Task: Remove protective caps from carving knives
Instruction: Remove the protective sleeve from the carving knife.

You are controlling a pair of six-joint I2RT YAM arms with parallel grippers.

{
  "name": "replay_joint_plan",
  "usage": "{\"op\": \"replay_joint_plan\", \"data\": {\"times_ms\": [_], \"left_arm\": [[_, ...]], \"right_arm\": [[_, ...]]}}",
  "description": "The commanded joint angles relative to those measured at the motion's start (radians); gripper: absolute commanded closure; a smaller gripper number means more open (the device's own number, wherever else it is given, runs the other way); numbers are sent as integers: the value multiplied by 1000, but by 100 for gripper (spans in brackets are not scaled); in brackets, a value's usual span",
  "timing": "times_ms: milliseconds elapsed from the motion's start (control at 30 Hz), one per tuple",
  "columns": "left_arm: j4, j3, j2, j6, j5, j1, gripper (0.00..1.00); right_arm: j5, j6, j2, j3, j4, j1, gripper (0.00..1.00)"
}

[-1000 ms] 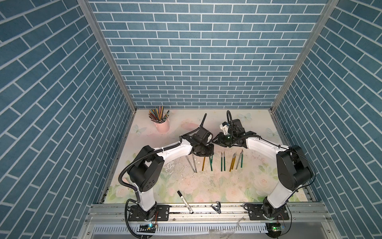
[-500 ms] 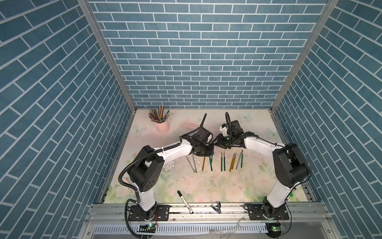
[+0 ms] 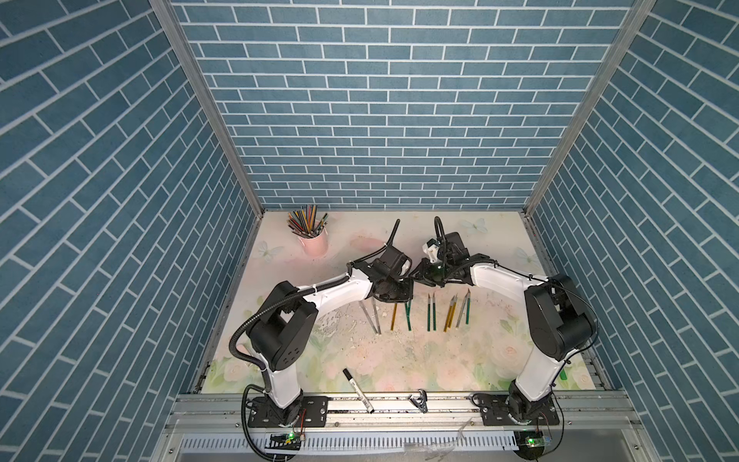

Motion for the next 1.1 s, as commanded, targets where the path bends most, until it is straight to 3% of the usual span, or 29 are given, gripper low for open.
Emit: {"op": "replay_joint_plan", "data": {"times_ms": [0, 200, 1067], "left_arm": [[-17, 21, -3, 13, -11, 4, 100], [-17, 19, 0, 12, -13, 4, 100], [-90, -41, -54, 33, -85, 0, 100]], "right_arm": [[-12, 29, 11, 23, 0, 7, 80], [-11, 32, 4, 20, 10, 7, 91], [-29, -8, 101, 253, -43, -148, 93]]}}
